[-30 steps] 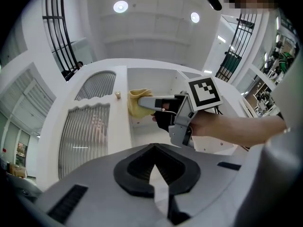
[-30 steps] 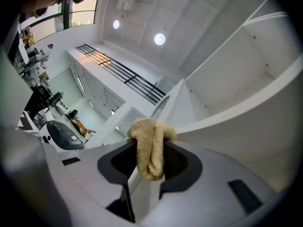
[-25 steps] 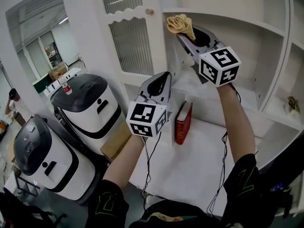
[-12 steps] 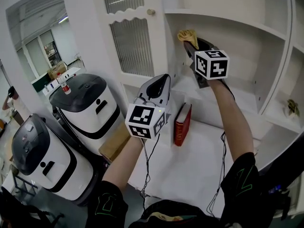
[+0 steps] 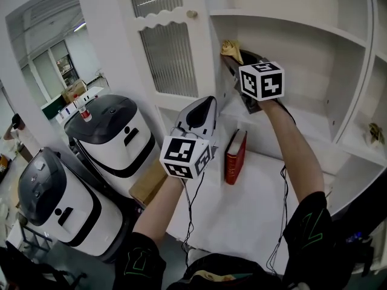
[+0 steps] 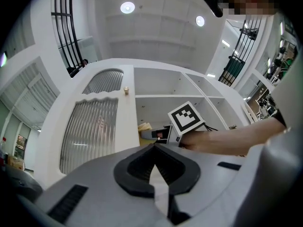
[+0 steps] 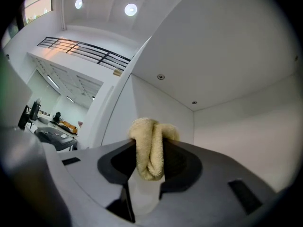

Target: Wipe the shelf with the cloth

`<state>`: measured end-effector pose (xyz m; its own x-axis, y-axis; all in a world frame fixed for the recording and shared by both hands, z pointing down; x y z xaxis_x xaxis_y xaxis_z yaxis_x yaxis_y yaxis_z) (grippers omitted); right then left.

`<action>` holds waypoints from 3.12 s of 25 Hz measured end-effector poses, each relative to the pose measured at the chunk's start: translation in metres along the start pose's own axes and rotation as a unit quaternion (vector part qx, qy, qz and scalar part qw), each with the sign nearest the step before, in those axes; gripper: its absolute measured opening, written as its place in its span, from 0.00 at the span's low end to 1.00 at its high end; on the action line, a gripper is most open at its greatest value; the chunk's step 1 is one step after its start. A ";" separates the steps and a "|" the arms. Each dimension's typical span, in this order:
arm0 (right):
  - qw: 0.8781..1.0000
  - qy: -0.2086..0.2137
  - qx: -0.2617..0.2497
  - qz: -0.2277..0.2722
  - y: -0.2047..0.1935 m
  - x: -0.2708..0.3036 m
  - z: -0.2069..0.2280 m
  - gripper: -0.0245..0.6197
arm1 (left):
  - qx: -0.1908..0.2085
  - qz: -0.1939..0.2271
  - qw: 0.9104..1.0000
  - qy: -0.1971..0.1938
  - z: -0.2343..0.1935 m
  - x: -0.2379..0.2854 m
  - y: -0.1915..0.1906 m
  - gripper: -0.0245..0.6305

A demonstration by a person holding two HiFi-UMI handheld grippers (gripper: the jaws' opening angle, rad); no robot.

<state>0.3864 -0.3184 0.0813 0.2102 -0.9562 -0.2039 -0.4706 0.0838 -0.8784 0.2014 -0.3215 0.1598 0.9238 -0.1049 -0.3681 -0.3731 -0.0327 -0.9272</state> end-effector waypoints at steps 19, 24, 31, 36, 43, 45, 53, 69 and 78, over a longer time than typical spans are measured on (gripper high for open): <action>0.998 0.043 -0.015 0.043 0.025 -0.039 -0.050 0.25 | -0.019 -0.012 1.000 -0.001 0.006 -0.007 -0.010 0.04; 0.995 0.082 -0.009 0.058 0.025 -0.052 -0.058 0.25 | -0.023 -0.016 1.000 -0.002 0.012 -0.005 -0.014 0.04; 0.991 0.102 0.010 0.087 0.028 -0.074 -0.053 0.25 | -0.023 -0.027 0.999 -0.011 0.016 -0.006 -0.020 0.04; 0.997 0.059 0.020 0.036 0.011 -0.075 -0.023 0.25 | -0.025 -0.029 0.999 -0.015 0.018 -0.002 -0.023 0.04; 0.997 0.013 0.010 -0.069 -0.025 -0.059 -0.002 0.25 | -0.067 -0.035 0.997 -0.021 0.016 -0.005 -0.029 0.04; 0.996 0.013 0.008 -0.089 -0.034 -0.052 0.000 0.25 | -0.068 -0.035 0.997 -0.017 0.015 -0.006 -0.028 0.04; 0.986 0.025 -0.011 -0.166 -0.063 -0.022 0.002 0.25 | -0.087 -0.037 0.996 -0.004 -0.003 -0.011 -0.034 0.04; 0.966 0.090 -0.074 -0.232 -0.073 -0.007 -0.035 0.25 | -0.079 -0.052 0.995 -0.004 -0.014 -0.014 -0.047 0.04; 0.956 0.144 -0.096 -0.237 -0.059 -0.023 -0.061 0.25 | -0.089 -0.066 0.994 -0.001 -0.012 -0.015 -0.063 0.04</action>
<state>0.3571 -0.3186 0.1639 0.2070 -0.9143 0.3481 -0.5349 -0.4037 -0.7423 0.2100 -0.3303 0.2250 0.9657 -0.0859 -0.2449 -0.2582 -0.2210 -0.9405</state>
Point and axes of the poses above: the fingertips, and each gripper's own axes: x forward along the fingers, z to its right, y out of its top, the point moved 6 cm from there along -x, backward along the fingers, and after that the axes turned 15 degrees about -x, right-handed, at the moved point
